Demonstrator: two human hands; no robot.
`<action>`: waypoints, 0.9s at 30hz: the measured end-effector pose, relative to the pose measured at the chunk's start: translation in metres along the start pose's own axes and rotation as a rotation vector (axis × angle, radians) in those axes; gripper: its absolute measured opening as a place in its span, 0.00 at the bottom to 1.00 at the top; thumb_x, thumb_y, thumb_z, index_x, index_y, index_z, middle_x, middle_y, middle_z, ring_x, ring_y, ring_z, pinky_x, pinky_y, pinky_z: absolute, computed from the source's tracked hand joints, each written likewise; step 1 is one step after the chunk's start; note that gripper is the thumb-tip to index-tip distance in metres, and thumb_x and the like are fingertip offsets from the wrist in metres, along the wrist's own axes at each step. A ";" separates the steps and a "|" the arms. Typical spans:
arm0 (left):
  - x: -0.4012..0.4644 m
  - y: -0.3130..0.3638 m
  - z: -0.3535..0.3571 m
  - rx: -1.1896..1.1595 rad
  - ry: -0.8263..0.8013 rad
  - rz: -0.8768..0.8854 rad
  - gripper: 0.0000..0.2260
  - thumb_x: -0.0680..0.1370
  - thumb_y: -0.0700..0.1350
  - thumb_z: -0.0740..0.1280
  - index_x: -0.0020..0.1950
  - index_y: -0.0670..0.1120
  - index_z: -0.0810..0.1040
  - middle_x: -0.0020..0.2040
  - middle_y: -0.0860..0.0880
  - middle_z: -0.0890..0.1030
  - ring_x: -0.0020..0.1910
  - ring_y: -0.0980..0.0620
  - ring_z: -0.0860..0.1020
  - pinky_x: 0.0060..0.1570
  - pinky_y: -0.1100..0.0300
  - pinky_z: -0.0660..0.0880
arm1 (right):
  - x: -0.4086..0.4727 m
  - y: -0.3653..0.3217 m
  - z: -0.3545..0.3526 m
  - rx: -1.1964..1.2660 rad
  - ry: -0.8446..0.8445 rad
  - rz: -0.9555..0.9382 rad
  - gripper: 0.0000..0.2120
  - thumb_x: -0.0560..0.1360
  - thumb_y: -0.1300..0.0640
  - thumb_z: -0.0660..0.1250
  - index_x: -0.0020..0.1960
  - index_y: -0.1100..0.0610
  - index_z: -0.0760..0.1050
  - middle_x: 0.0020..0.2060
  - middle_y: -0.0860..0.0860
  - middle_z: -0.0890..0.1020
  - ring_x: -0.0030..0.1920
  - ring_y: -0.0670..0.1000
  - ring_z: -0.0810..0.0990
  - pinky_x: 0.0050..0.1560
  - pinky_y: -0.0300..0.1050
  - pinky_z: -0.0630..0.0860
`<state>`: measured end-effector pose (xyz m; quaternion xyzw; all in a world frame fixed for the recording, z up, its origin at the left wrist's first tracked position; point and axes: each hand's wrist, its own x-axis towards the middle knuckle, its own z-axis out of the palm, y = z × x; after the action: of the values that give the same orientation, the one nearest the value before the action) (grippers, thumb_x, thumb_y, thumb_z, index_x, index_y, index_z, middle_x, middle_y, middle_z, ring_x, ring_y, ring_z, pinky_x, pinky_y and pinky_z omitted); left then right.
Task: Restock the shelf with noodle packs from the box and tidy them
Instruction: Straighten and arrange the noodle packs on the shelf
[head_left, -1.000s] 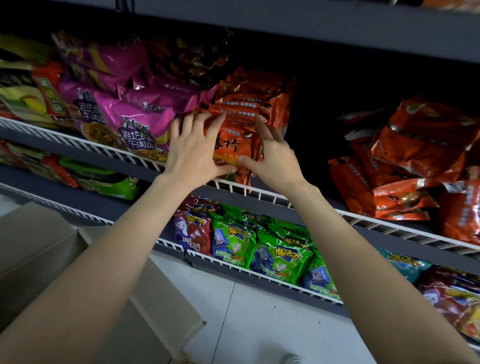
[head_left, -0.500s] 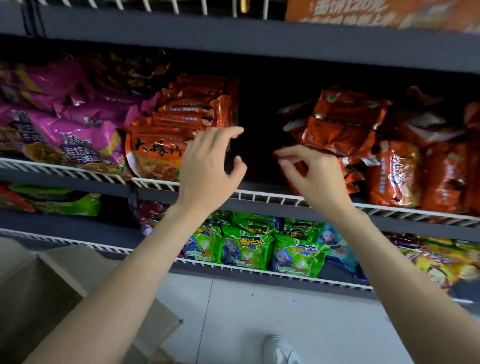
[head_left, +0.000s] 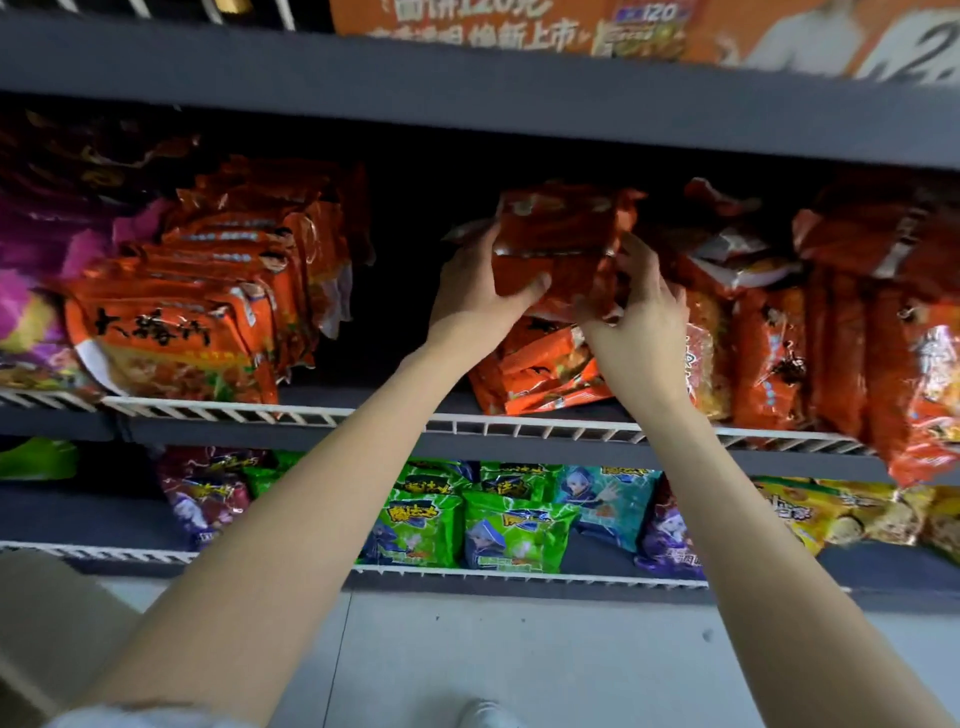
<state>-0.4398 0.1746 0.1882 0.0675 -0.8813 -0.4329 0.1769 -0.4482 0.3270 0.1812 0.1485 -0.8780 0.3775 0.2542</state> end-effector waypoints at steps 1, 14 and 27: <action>-0.004 0.000 0.001 0.048 0.031 0.038 0.35 0.73 0.59 0.69 0.75 0.51 0.58 0.74 0.46 0.61 0.73 0.47 0.58 0.71 0.53 0.59 | 0.000 -0.003 -0.001 0.061 0.007 -0.041 0.30 0.69 0.54 0.66 0.69 0.59 0.66 0.58 0.54 0.79 0.57 0.58 0.75 0.60 0.50 0.67; -0.057 -0.035 -0.085 -0.378 0.132 -0.209 0.29 0.66 0.58 0.75 0.64 0.54 0.69 0.54 0.55 0.80 0.54 0.57 0.79 0.55 0.61 0.75 | -0.042 -0.070 0.035 0.537 -0.635 -0.260 0.30 0.75 0.66 0.62 0.75 0.57 0.57 0.71 0.50 0.68 0.70 0.46 0.67 0.71 0.44 0.65; -0.082 -0.065 -0.120 0.304 0.272 0.049 0.23 0.76 0.46 0.67 0.69 0.47 0.66 0.49 0.53 0.77 0.35 0.56 0.72 0.41 0.61 0.67 | -0.016 -0.084 0.061 -0.004 -0.426 -0.387 0.35 0.73 0.49 0.71 0.75 0.49 0.58 0.69 0.52 0.68 0.63 0.56 0.73 0.56 0.52 0.74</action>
<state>-0.3208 0.0682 0.1841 0.1297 -0.9058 -0.2775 0.2927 -0.4175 0.2269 0.1855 0.3888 -0.8677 0.2805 0.1316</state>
